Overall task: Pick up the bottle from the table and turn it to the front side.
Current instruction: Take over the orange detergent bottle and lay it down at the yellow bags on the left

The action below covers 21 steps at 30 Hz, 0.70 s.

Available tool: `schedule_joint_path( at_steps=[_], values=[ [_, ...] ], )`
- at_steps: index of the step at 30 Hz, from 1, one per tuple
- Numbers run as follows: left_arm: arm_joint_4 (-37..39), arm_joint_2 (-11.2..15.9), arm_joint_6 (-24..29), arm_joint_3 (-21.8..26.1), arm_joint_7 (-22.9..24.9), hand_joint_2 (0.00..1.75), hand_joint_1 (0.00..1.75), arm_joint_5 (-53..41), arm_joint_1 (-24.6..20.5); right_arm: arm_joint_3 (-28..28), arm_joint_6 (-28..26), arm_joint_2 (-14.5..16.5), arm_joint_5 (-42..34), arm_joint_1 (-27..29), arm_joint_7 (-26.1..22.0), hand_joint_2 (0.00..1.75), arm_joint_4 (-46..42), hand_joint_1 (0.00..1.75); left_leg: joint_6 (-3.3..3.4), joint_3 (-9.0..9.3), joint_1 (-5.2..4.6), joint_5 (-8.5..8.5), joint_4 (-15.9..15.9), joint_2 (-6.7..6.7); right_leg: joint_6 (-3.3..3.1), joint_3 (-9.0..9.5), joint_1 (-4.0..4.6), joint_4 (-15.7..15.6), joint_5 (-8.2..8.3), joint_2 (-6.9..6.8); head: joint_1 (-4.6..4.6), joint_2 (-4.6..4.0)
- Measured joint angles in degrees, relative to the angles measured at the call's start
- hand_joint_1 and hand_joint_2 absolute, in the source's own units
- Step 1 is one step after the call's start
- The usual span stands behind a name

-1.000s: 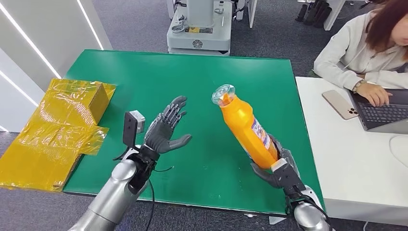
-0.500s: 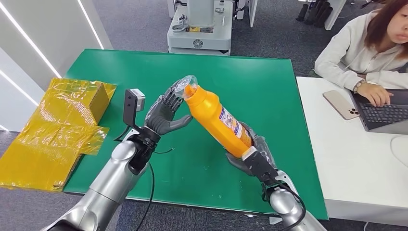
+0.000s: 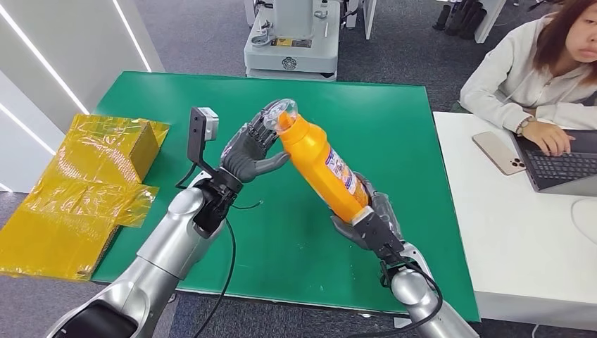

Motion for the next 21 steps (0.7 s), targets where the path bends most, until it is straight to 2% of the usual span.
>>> schedule_joint_path(
  at_steps=[9, 21],
  values=[
    [0.0, 0.1, -0.6, -1.7, 0.3, 1.75, 0.0, 2.8, -0.1, -0.7, -0.4, 0.1, 2.0, 0.3, -0.2, 1.75, -0.6, 1.75, 0.0, 0.0, 0.0, 0.0, 0.0, 0.0, 0.0, 0.01, 0.0, 0.0, 0.0, -0.01, 0.01, 0.01],
    [-1.5, -2.1, -0.9, -4.8, 0.5, 1.75, 0.0, 6.5, -1.3, -1.1, -1.2, 1.4, 3.7, 0.1, -0.9, 1.75, 0.6, 1.75, 0.0, -0.02, 0.0, 0.0, 0.0, -0.02, 0.0, 0.01, 0.0, 0.0, 0.0, -0.04, 0.01, 0.01]
  ],
)
